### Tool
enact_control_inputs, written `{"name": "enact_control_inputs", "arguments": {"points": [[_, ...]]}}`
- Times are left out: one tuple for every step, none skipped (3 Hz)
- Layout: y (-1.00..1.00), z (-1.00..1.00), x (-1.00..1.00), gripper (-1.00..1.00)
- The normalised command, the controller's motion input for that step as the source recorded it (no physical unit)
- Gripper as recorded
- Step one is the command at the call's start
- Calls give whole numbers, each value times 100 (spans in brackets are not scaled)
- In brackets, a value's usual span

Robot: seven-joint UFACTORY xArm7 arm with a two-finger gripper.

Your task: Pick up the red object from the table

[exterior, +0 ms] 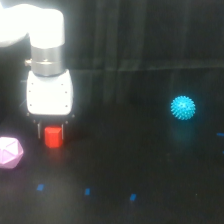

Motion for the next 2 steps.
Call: {"name": "enact_control_inputs", "arguments": {"points": [[22, 34, 77, -100], [32, 100, 24, -100]]}}
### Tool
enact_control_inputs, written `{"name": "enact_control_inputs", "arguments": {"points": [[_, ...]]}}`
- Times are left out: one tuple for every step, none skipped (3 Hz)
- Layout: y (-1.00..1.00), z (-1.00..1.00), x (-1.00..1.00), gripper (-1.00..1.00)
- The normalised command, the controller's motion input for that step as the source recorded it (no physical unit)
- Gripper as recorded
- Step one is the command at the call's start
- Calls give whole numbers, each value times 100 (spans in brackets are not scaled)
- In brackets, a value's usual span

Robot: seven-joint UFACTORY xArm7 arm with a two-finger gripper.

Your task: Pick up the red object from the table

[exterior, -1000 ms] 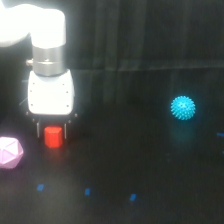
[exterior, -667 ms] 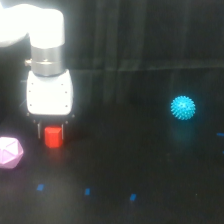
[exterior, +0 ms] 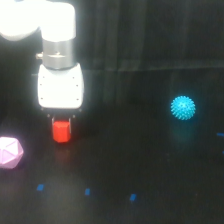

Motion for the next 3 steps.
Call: {"name": "enact_control_inputs", "arguments": {"points": [[-18, 100, 47, -77], [47, 88, 87, -100], [100, 100, 100, -100]]}}
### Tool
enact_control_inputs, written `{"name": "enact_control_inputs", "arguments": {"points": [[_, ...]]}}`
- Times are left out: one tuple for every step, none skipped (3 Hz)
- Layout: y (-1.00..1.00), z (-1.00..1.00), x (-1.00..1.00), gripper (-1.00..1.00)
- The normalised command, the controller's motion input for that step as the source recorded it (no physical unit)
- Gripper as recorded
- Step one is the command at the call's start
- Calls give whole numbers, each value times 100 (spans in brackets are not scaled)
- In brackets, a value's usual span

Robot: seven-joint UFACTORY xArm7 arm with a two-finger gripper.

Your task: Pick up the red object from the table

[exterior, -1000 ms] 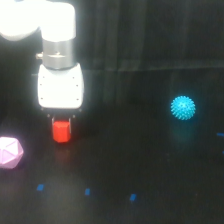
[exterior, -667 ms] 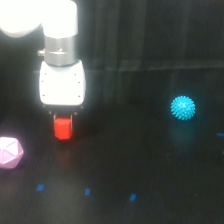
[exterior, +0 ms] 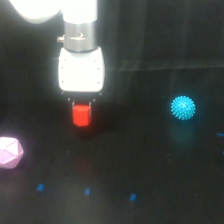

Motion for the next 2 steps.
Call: {"name": "enact_control_inputs", "arguments": {"points": [[77, 100, 39, -93], [70, 97, 31, -100]]}}
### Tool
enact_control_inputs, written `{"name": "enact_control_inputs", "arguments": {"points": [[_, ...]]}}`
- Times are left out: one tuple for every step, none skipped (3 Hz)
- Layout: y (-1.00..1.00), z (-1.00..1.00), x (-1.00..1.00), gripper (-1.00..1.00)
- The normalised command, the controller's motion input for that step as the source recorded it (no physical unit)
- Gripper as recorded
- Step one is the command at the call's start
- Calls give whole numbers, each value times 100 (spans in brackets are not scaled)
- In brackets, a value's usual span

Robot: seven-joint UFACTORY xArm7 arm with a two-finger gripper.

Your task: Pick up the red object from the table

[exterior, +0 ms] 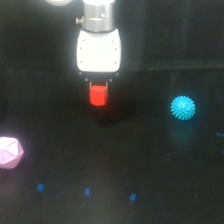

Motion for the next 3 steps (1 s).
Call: {"name": "enact_control_inputs", "arguments": {"points": [[79, 100, 62, -60], [-5, 95, 22, -94], [-57, 81, 3, -97]]}}
